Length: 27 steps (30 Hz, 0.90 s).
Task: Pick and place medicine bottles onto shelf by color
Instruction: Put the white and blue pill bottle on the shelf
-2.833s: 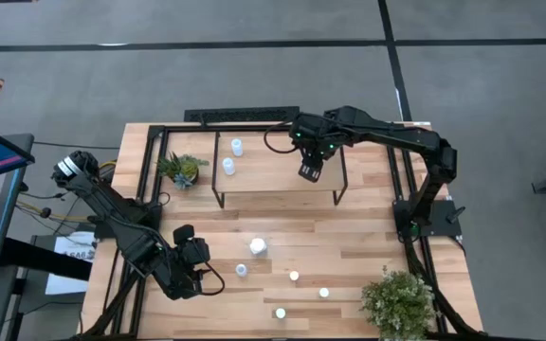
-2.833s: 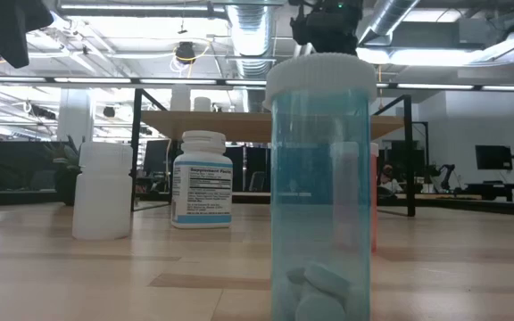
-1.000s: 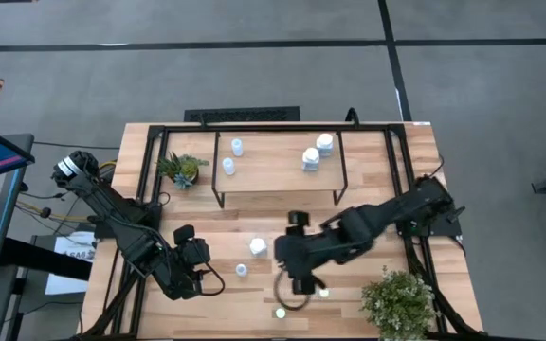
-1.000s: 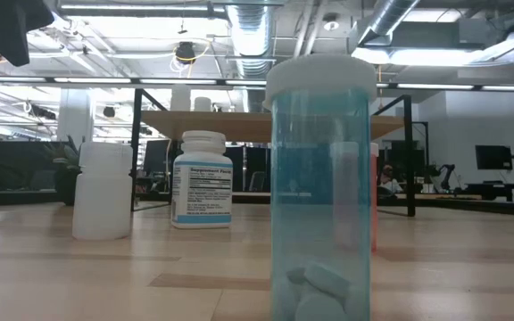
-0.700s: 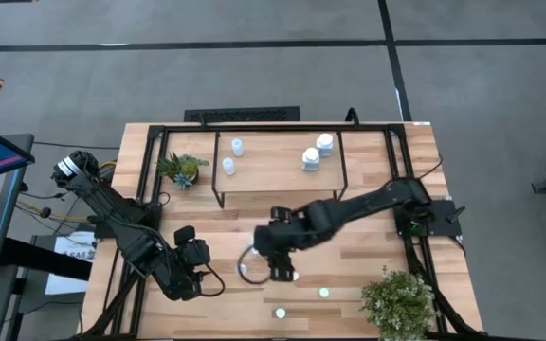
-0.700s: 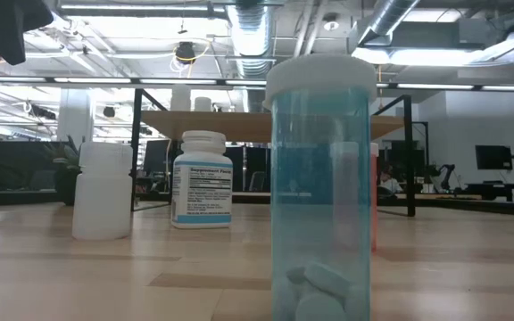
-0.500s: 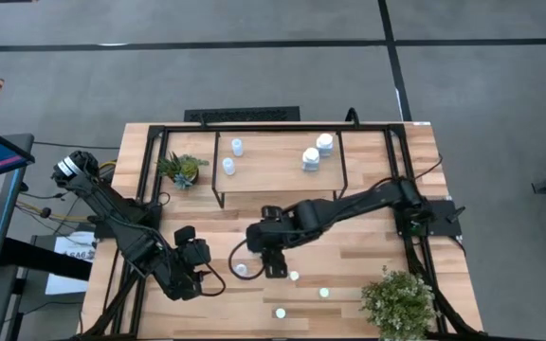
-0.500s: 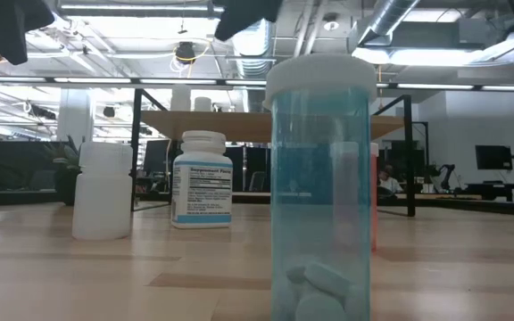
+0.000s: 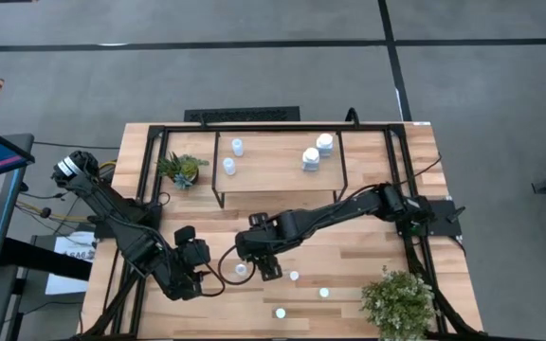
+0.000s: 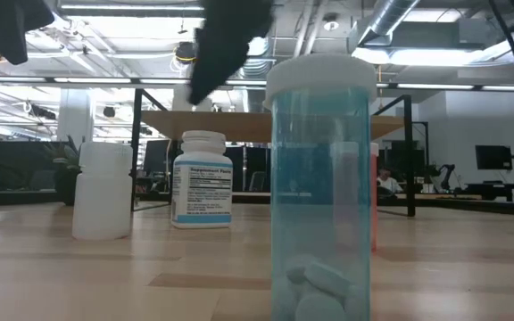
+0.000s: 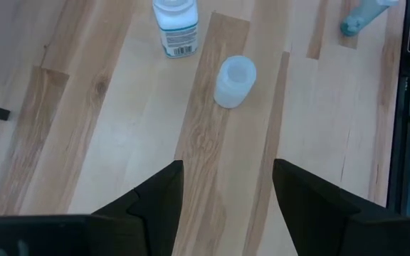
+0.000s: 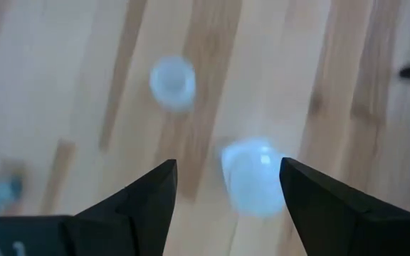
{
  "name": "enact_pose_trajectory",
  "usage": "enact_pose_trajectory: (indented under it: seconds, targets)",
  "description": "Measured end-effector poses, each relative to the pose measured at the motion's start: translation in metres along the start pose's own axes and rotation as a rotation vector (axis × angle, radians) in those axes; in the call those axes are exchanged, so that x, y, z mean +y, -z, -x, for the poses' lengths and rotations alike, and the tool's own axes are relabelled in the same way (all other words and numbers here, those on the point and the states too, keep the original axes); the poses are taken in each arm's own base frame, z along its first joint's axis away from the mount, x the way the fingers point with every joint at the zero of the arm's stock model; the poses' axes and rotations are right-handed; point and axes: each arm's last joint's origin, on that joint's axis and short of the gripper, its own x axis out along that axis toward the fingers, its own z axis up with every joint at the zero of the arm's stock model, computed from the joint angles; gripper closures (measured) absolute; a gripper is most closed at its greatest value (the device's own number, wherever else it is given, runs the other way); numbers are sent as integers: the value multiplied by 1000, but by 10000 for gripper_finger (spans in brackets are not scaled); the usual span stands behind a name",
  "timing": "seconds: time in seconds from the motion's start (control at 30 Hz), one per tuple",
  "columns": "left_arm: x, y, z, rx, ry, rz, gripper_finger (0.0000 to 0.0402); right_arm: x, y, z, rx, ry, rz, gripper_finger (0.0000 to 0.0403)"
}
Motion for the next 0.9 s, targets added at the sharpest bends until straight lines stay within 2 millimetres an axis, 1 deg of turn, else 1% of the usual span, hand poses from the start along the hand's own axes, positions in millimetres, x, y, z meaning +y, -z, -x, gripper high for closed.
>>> enact_pose_trajectory:
  seconds: [0.13,0.3,0.43,0.9]
  targets:
    - [0,-1,0,-6,0,3,201,-4,3,-7,35,11,-7,131]
    - [0,-1,0,-6,-1,3,201,-11,2,-6,21,69,-19,131]
    - [0,-1,0,-6,-1,3,201,-16,2,-7,26,70,-28,131]
    - [0,-1,0,-6,-1,3,201,-15,2,-7,23,62,-54,131]
